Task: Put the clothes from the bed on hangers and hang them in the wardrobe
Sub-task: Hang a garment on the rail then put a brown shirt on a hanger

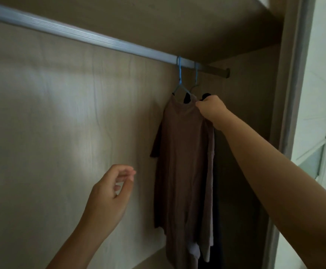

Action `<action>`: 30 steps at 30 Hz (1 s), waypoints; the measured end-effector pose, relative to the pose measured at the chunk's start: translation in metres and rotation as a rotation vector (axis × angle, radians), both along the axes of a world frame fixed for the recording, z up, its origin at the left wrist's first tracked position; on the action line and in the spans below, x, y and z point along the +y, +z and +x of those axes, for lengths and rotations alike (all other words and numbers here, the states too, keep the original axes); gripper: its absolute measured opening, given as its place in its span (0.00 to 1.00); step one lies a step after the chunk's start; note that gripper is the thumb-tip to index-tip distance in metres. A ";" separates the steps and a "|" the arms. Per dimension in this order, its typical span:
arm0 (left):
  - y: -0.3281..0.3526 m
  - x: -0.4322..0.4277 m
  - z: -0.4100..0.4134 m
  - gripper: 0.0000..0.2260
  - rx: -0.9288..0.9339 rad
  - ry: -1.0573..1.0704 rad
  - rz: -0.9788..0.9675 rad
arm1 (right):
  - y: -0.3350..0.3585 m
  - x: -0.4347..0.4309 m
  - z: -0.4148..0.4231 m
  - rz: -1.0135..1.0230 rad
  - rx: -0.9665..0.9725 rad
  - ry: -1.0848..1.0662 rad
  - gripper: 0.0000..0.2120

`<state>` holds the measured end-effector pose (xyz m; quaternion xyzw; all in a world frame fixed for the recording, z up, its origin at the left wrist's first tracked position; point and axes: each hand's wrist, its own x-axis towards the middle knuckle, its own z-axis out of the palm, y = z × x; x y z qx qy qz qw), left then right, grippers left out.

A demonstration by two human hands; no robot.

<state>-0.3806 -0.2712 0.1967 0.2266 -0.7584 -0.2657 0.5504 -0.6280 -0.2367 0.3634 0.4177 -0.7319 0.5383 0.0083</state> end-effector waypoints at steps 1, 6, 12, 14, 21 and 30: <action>0.000 -0.001 -0.001 0.06 -0.009 0.003 -0.003 | 0.003 -0.003 -0.001 0.003 -0.017 0.005 0.13; 0.003 -0.002 0.002 0.03 -0.022 -0.012 0.004 | 0.012 -0.011 -0.001 -0.135 -0.156 0.077 0.18; 0.000 -0.004 0.002 0.07 -0.019 -0.025 0.037 | 0.020 0.009 -0.005 -0.276 -0.255 0.103 0.15; -0.001 -0.004 -0.001 0.06 -0.015 -0.025 0.049 | 0.016 0.022 -0.005 -0.277 -0.231 0.146 0.10; -0.001 0.004 -0.022 0.09 -0.122 0.053 -0.093 | -0.042 0.088 -0.037 -0.238 -0.391 0.368 0.10; 0.015 0.004 -0.053 0.19 -0.117 0.147 -0.334 | -0.120 0.185 -0.096 -0.218 -0.516 0.512 0.17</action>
